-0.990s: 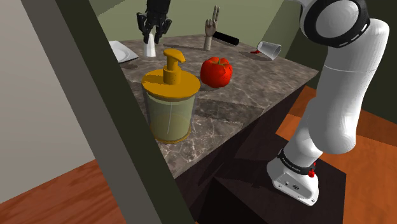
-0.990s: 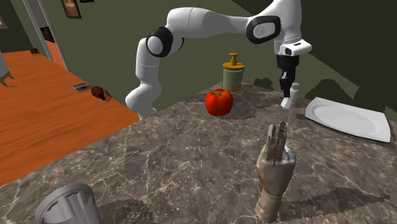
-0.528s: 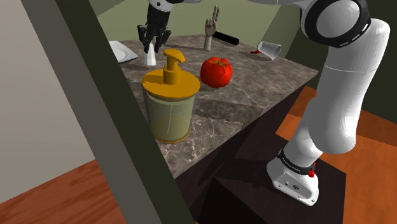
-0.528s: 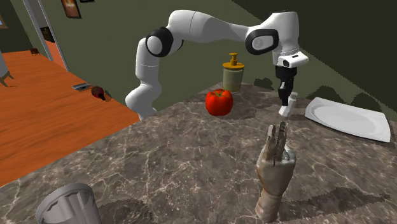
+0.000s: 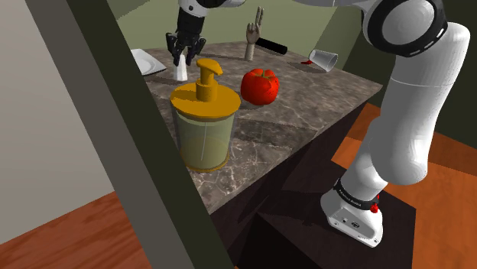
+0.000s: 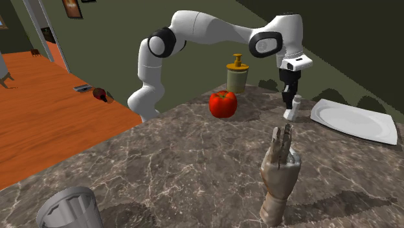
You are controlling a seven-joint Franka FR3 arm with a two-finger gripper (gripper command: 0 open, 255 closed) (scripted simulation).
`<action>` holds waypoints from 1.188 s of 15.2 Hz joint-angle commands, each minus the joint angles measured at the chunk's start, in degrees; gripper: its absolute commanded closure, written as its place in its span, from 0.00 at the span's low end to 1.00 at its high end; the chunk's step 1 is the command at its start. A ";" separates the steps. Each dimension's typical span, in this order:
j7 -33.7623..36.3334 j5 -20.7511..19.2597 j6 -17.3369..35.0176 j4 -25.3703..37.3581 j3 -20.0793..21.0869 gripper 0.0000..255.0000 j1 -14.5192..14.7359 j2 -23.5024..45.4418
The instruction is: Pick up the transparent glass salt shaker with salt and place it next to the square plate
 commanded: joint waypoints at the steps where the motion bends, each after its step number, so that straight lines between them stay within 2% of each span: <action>1: 0.00 0.00 0.01 0.00 0.00 0.00 0.00 -0.01; 6: 0.00 0.00 0.01 0.00 0.00 0.00 0.00 -0.01; 10: 0.03 -0.01 -6.26 4.28 -0.06 0.00 -0.11 -1.99; 18: 0.03 -0.01 -6.26 4.28 -0.06 0.00 -0.11 -1.99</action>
